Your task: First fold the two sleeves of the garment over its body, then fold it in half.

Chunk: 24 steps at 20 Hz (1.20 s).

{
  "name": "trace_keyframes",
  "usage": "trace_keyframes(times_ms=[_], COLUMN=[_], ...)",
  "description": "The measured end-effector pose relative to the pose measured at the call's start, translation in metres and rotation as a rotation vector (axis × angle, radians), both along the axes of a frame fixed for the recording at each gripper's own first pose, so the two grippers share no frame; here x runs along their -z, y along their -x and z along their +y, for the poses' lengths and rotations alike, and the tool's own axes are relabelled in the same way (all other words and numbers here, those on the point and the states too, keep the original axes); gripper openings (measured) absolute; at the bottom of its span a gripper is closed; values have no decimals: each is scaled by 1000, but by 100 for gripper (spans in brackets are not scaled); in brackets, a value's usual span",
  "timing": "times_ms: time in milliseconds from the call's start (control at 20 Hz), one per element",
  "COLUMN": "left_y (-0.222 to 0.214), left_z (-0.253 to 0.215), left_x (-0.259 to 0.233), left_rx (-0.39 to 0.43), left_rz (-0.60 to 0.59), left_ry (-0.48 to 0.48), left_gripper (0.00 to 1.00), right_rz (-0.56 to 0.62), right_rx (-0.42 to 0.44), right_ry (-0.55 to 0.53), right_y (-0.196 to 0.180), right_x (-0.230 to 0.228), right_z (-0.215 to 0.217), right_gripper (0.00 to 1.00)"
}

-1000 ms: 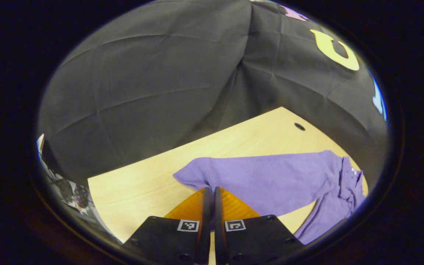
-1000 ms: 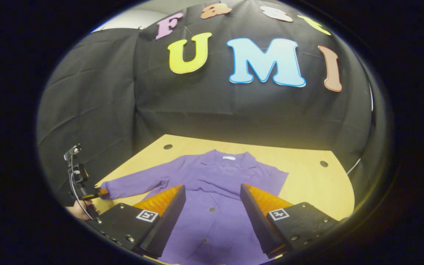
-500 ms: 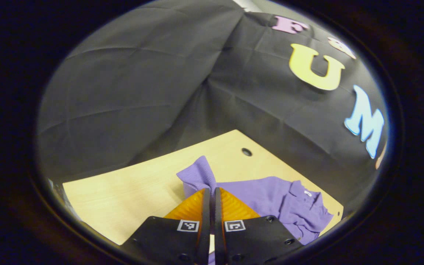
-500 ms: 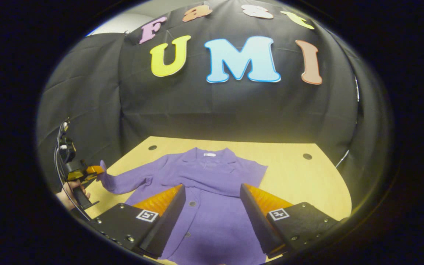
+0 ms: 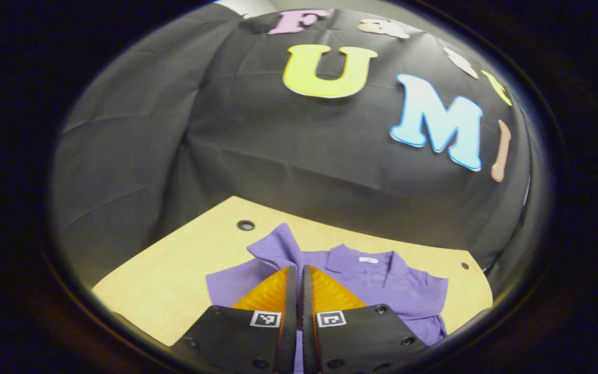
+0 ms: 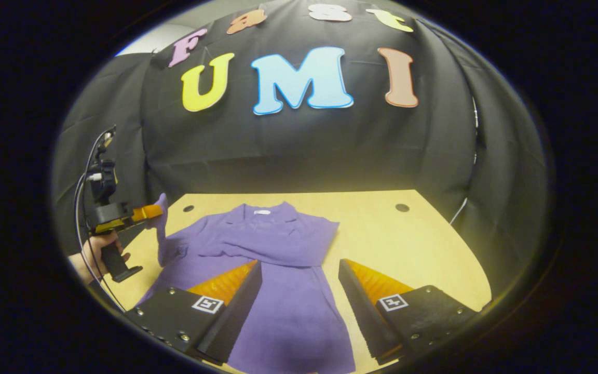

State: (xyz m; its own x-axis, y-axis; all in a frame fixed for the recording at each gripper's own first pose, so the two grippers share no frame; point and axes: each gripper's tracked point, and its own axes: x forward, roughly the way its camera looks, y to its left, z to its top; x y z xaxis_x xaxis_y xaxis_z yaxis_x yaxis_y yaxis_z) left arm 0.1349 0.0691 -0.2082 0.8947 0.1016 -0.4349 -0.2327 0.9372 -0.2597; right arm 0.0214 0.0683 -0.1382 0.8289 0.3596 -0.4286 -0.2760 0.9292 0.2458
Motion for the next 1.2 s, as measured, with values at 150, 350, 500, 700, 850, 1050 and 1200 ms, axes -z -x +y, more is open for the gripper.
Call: trace_keyframes(times_ms=[150, 350, 500, 700, 850, 1050, 1200], left_y=[-28, -48, -58, -71, -74, -71, -63], left_z=[-60, -122, -172, -227, -243, -247, -253], left_x=[-12, -17, -12, 12, 31, 57, 62], left_rx=[109, 235, 323, 396, 414, 414, 437], left_rz=[-33, -52, -55, -27, 7, 77, 98], left_ry=[-28, -59, -72, -109, -112, -99, -36], left_gripper=[10, 11, 10, 10, 10, 16, 26], right_rz=[11, 27, 39, 48, 56, 64, 59], right_rx=[45, 91, 113, 76, 25, 19, 46], right_ry=[13, 19, 21, 26, 38, 34, 38], right_y=[5, 11, 18, 29, 33, 30, 30], right_x=[7, 14, 20, 30, 38, 45, 45], right_z=[-22, -44, -56, -62, -64, -68, -68], right_gripper=[93, 93, 93, 93, 93, 93, 93])
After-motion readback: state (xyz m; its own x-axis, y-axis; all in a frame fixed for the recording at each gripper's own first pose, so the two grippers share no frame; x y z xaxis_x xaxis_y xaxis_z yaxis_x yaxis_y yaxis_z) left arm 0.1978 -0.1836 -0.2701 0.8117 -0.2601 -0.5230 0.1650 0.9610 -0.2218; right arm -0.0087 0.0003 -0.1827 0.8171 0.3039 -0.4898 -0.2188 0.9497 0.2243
